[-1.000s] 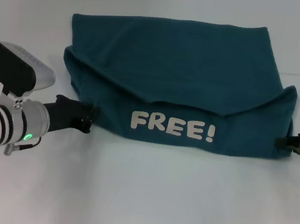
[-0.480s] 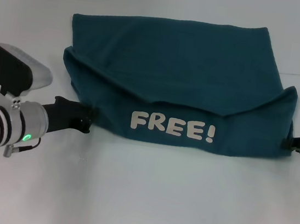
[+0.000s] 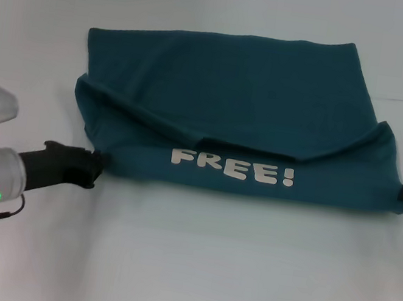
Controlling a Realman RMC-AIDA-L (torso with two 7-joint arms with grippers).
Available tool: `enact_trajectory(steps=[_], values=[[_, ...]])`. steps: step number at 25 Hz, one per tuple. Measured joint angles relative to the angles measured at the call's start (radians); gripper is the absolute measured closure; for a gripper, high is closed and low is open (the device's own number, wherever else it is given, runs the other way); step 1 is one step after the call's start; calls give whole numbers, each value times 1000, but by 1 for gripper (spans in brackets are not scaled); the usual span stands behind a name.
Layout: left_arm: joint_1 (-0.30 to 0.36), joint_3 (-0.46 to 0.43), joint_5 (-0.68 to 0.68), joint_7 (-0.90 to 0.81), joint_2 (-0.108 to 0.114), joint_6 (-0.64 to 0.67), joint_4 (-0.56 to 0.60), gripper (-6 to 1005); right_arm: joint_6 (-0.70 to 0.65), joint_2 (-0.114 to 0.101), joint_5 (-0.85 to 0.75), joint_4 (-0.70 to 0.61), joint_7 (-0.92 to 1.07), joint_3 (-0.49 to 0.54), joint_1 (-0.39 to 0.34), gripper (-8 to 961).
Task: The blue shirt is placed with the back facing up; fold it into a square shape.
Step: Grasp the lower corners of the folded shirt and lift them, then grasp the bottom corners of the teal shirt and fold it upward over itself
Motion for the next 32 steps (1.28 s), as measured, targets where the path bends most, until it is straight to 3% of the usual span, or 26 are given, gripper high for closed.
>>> enact_trajectory(steps=[8,13,18,25,32], values=[[106,-28,45,-61,-4,220,104,976,-97,-1,1,-41,-53,9,-47,935],[147,-140,49,-61,-3,425,119,976,-174,-2,2,-50,-109,18,-75,934],[174,-262,75,-61,2,581,122,976,-260,15,2,-85,-163,48,-115,935],[190,-304,111,-64,1,650,125,976,-355,9,2,-113,-168,81,-135,934],[190,-347,166,-71,3,725,140,976,-435,27,2,-165,-169,86,-169,932]])
